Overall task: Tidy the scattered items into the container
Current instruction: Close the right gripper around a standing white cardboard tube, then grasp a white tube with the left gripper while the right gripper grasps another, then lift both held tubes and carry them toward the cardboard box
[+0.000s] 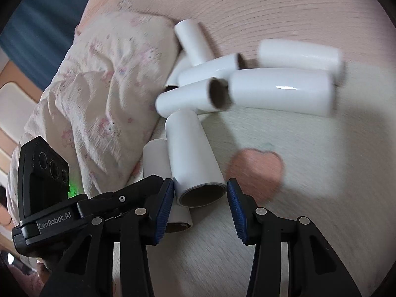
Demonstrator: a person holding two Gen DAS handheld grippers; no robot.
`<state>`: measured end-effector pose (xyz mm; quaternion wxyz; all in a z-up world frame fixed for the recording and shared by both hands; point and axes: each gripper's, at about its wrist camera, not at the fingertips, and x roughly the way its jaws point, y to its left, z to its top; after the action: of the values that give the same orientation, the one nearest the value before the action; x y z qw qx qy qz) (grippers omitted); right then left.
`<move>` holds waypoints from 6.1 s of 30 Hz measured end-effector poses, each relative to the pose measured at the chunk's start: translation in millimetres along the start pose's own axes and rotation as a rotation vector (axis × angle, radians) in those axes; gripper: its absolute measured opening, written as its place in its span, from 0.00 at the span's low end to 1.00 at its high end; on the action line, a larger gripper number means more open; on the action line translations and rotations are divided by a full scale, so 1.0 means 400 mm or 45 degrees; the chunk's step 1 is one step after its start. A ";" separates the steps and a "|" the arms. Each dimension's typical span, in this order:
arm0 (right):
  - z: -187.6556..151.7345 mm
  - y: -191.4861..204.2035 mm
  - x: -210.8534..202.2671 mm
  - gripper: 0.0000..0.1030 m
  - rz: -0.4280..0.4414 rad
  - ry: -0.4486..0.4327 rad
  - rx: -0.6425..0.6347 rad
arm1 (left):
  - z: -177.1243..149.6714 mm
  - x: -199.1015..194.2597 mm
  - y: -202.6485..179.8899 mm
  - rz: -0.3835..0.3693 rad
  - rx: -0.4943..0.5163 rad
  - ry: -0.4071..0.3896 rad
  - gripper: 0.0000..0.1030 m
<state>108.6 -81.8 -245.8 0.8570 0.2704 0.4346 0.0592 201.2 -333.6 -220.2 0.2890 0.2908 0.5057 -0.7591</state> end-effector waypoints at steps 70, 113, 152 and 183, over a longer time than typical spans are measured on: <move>-0.066 -0.176 -0.274 0.65 -0.672 0.417 -0.211 | -0.144 0.171 -0.249 0.049 0.296 0.444 0.57; -0.092 -0.139 -0.147 0.41 -0.782 0.766 -0.409 | -0.172 0.150 -0.263 0.536 0.571 0.509 0.49; 0.022 -0.112 -0.541 0.40 -0.400 0.387 0.117 | -0.148 -0.104 -0.408 0.248 0.814 0.056 0.49; 0.242 -0.071 -0.978 0.40 -0.599 0.329 -0.122 | -0.182 -0.071 -1.084 -0.120 1.573 0.400 0.49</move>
<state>-60.6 -277.4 64.3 0.7966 0.1116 0.5878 -0.0870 -86.9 -121.9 37.5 -0.0433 0.4891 0.0234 -0.8708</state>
